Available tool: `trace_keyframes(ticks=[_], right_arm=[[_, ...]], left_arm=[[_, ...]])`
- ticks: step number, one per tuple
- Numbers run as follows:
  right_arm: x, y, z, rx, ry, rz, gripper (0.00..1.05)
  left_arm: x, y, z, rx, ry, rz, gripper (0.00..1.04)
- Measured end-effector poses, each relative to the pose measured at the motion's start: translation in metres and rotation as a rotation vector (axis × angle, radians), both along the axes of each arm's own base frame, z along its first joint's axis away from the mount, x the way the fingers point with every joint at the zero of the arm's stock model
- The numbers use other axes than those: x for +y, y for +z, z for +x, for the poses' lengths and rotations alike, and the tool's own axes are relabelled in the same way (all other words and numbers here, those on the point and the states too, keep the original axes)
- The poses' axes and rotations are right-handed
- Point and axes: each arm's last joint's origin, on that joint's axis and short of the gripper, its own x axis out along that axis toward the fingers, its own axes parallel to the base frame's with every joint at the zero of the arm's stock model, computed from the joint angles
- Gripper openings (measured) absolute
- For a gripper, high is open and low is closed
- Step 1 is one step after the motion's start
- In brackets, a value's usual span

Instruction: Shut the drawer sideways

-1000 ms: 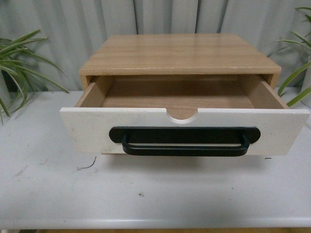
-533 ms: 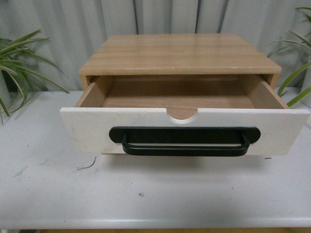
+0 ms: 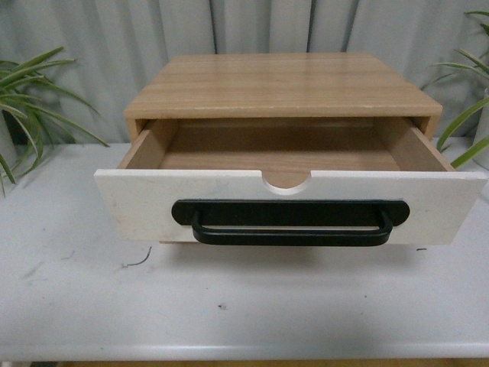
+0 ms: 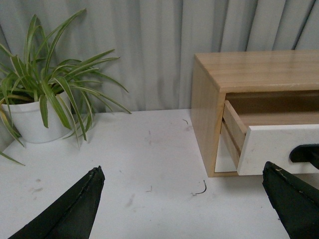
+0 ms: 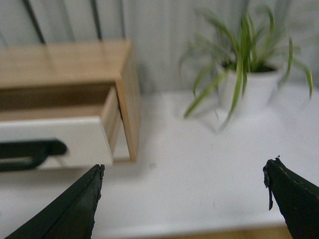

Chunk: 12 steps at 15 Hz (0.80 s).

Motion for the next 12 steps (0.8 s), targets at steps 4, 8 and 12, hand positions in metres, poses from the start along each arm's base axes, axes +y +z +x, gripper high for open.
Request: trace_keyframes(ticks=[4,8,12], right_arm=[[0.001,0.045,0.034,-0.052,-0.052,0.193,0.98],[0.034,0.102,0.113,-0.141,0.196,-0.110,0.98],[0.058,0.106,0.143,-0.115,0.491,-0.838,0.98]], left_arm=[[0.015,0.038,0.033,0.195,0.526,-0.147,0.98],[0.004,0.097,0.111,0.185,0.186,0.182,0.98],[-0.037,0.128,0.144,0.295,-0.226,0.780,0.98]])
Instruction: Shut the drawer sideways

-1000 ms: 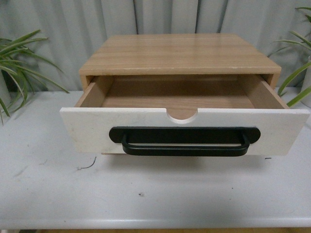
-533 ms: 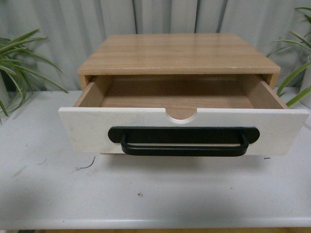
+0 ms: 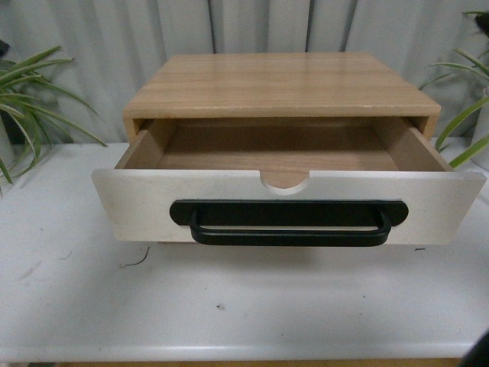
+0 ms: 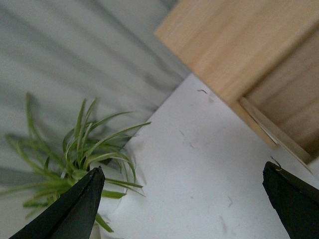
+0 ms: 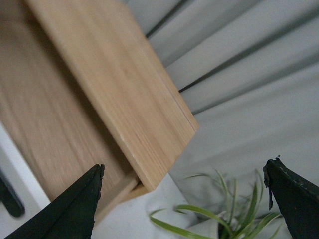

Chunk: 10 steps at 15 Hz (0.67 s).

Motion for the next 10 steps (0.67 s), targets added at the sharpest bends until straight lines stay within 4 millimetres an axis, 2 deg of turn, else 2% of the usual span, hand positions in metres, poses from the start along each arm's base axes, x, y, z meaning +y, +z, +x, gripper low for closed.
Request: trace_keyframes(ticks=[2,5,7,10], right_arm=[[0.002,-0.004,0.006,-0.005,0.100,-0.384,0.98],[0.004,-0.011,0.017,0.031,0.219,-0.737,0.98],[0.005,-0.013,0.027,0.073,0.236,-0.829,0.98],[0.014,-0.021,0.032,0.190,0.230,-0.843,0.98]], left_arm=[[-0.015,-0.003,0.002,0.152,-0.175,0.216,0.98],[-0.028,-0.003,0.006,0.272,-0.292,0.344,0.98],[-0.037,-0.002,0.017,0.270,-0.321,0.358,0.98],[-0.049,-0.017,0.027,0.317,-0.373,0.375,0.98]])
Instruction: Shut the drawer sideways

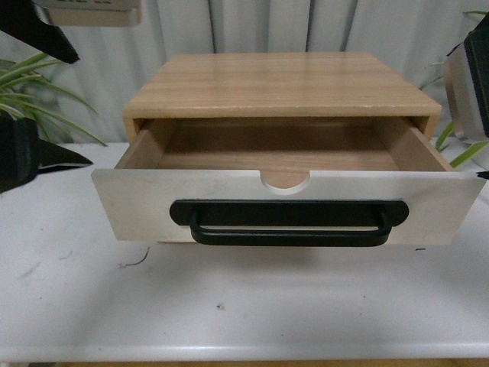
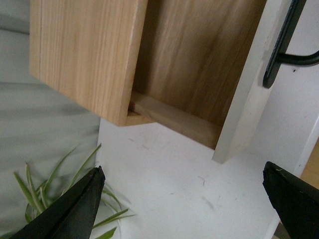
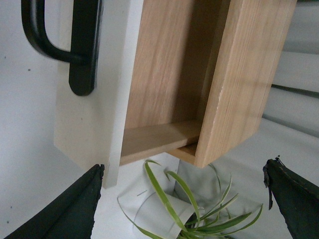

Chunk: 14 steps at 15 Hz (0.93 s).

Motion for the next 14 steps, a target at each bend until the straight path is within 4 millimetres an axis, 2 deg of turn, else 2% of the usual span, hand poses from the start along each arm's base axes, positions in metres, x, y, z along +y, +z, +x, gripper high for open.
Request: trace_keyframes(ticks=[4,10,12,13,14], right_arm=[[0.011,-0.006,0.004,0.028,-0.037,0.030,0.98],[0.014,-0.015,0.012,0.057,-0.089,0.039,0.98],[0.017,-0.028,0.021,0.081,-0.121,0.063,0.98],[0.017,-0.031,0.034,0.069,-0.141,0.059,0.98],[0.012,-0.031,0.047,0.056,-0.165,0.064,0.98]], left_arm=[[-0.006,-0.009,0.009,-0.008,-0.017,0.000,0.98],[-0.009,-0.021,0.018,0.009,-0.017,0.005,0.98],[-0.010,-0.038,0.031,0.032,-0.008,0.010,0.98],[-0.012,-0.048,0.040,0.038,-0.005,0.015,0.98],[-0.016,-0.048,0.051,0.004,0.004,0.015,0.98]])
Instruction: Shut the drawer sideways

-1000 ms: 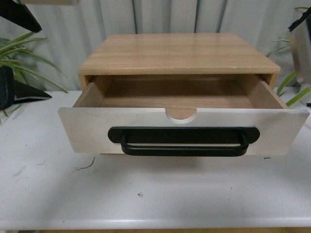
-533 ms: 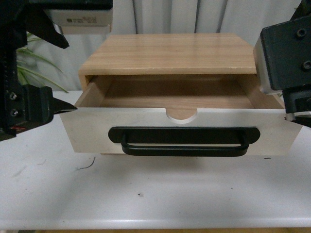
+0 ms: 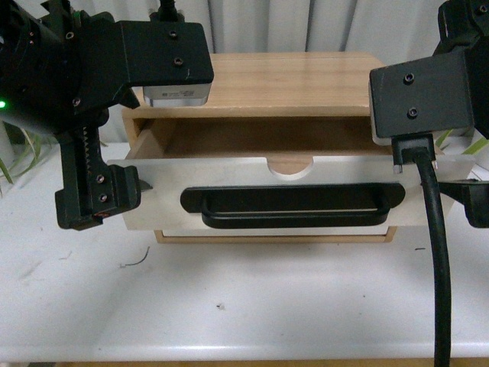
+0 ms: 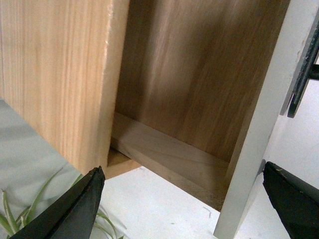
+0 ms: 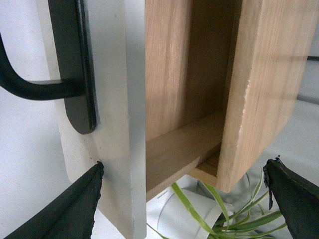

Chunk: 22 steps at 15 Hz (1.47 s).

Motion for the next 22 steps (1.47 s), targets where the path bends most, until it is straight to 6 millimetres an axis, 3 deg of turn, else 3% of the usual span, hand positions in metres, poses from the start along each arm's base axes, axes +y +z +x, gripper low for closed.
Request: trace_keyframes(ticks=[14,19,22], right_arm=[[-0.020,-0.001,0.069,-0.079,-0.097,0.017,0.98],[-0.021,-0.001,0.073,-0.079,-0.112,0.043,0.98],[-0.021,0.008,0.054,-0.050,-0.120,0.162,0.98]], left_arm=[[-0.019,-0.008,0.067,-0.161,0.076,-0.007,0.98],[-0.023,-0.013,0.069,-0.143,0.078,-0.022,0.98],[-0.021,0.007,0.049,-0.136,0.070,-0.142,0.98]])
